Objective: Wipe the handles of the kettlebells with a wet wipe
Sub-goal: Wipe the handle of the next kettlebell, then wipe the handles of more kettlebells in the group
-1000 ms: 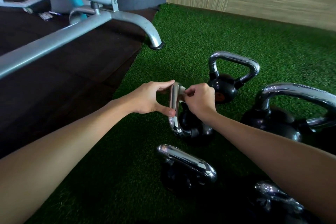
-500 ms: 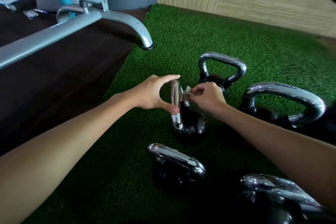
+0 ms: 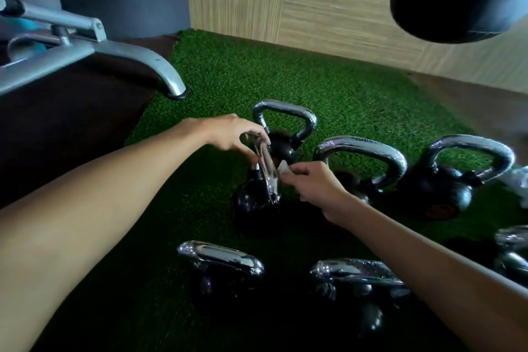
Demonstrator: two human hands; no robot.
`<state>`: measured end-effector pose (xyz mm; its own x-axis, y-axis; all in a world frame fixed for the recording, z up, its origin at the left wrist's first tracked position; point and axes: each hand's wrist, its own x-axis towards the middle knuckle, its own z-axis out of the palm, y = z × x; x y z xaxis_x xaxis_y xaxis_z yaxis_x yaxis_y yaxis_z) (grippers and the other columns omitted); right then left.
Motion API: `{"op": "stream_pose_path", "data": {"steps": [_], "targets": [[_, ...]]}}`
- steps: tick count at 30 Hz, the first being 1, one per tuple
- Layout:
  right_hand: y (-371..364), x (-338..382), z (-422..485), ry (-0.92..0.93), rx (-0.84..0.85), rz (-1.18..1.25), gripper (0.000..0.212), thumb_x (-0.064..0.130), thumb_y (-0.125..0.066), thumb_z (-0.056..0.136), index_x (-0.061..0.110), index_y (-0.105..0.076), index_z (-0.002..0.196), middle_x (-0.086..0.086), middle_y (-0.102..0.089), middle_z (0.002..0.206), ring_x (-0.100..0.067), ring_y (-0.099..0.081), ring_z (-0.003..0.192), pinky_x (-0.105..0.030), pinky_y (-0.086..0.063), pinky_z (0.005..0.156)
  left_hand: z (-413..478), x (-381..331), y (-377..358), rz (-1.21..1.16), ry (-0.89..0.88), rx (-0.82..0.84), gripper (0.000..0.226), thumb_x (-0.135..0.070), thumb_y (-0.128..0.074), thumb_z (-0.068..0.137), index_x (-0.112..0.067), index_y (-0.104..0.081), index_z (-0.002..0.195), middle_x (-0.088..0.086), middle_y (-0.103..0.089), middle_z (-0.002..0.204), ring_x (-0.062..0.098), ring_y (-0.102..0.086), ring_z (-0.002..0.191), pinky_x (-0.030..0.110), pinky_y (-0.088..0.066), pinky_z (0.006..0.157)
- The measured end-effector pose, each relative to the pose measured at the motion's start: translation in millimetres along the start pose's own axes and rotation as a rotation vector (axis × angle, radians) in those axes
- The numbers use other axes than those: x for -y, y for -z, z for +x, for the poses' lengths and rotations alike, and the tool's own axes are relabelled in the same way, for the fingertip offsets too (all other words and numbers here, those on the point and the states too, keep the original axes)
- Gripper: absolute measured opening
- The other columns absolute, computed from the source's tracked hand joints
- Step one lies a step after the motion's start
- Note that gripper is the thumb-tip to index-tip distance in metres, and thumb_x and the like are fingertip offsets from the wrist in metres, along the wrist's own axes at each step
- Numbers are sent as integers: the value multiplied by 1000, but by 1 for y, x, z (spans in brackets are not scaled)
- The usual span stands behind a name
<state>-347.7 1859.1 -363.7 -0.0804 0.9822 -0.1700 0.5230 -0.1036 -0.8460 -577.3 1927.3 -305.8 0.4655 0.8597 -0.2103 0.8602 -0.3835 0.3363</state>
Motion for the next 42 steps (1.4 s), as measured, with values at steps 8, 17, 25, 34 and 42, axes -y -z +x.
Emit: {"op": "stream_pose_path", "data": {"steps": [8, 17, 25, 34, 42], "targets": [[2, 3, -16, 82, 110, 24, 25, 32, -87, 77, 18, -81, 97, 2, -75, 80, -9, -65, 67, -28, -60, 68, -18, 3, -22, 219, 101, -249, 65, -77, -61, 75, -53, -54, 135, -5, -43, 82, 15, -52, 70, 31, -36, 63], [27, 15, 7, 276, -88, -313, 39, 18, -85, 80, 21, -76, 118, 2, -76, 98, 14, -49, 67, 4, -36, 54, -41, 11, -32, 330, 222, -428, 54, -81, -53, 79, -41, -70, 111, -13, -76, 99, 8, -47, 74, 30, -40, 77], [35, 19, 20, 285, -49, -407, 35, 25, -87, 78, 24, -78, 112, 6, -76, 93, 7, -53, 64, -6, -32, 48, -38, 13, -38, 174, 281, -432, 48, -79, -61, 77, -41, -71, 106, -10, -76, 94, 11, -65, 72, 27, -45, 57], [80, 51, 45, 311, -141, -397, 36, 28, -84, 81, 22, -76, 115, 6, -73, 94, -3, -64, 67, -14, -47, 54, 38, 1, 40, -51, 294, -313, 18, -46, -79, 85, -39, -76, 102, -16, -73, 99, 11, -69, 86, 31, -55, 74], [101, 68, 137, 282, -217, -315, 30, 33, -86, 78, 19, -76, 102, 8, -68, 92, -4, -59, 70, -16, -35, 52, 152, 28, 49, 66, 245, -266, 52, -39, -86, 78, -23, -72, 125, 3, -68, 133, 24, -64, 120, 37, -48, 101]]}}
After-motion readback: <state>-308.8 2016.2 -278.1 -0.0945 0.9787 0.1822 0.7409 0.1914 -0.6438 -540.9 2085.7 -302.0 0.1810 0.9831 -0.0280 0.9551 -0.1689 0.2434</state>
